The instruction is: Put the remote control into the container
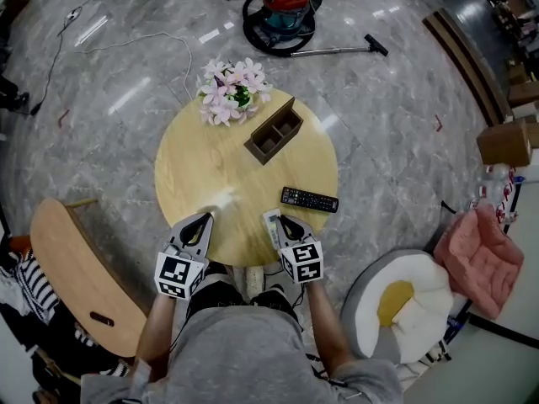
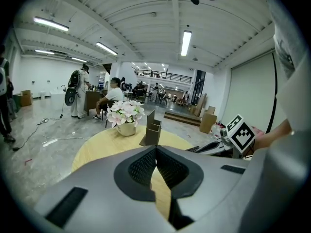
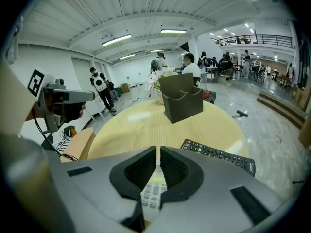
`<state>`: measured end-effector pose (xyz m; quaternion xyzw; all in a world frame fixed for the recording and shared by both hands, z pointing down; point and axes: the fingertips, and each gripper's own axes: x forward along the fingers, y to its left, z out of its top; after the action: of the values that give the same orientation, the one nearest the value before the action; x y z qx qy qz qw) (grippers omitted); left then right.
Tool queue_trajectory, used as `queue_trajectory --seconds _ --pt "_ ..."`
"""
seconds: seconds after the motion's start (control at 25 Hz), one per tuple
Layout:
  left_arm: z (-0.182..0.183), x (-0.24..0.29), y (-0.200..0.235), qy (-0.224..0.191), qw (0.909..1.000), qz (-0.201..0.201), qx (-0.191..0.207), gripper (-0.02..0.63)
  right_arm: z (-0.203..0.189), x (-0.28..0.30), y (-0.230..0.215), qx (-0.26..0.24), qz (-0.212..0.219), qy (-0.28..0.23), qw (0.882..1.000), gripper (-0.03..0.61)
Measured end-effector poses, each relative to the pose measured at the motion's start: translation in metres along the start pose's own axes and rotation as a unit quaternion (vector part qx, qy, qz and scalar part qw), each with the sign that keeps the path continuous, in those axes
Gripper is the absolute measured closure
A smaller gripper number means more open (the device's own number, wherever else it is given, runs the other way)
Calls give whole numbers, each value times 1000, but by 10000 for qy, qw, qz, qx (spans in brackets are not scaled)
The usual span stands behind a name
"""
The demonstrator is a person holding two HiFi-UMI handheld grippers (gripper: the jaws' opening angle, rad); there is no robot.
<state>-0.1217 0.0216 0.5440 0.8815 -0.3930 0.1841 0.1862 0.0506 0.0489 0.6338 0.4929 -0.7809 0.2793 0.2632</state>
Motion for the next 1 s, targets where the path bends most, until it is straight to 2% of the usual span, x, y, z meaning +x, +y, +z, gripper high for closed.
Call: queue_trajectory --seconds 0.04,0.12,0.28,0.44,0.68,1.0 --pt "-1 1 3 6 10000 15 -11 607 -2 4 -1 13 -18 68 10000 565" --pt "-3 2 7 19 10000 41 -30 607 -6 11 -2 58 -34 185 9998 506" --pt "-6 4 12 62 9999 49 -65 607 -17 23 0 110 13 441 9990 434" --pt "-9 5 15 92 9999 55 -108 607 -30 35 0 85 -4 719 9974 382" --pt "-15 6 23 143 9997 95 -161 607 -43 52 -4 12 -79 1017 9948 360" --pt "-16 12 32 173 9996 101 -215 607 -38 59 -7 86 -55 1064 9943 359"
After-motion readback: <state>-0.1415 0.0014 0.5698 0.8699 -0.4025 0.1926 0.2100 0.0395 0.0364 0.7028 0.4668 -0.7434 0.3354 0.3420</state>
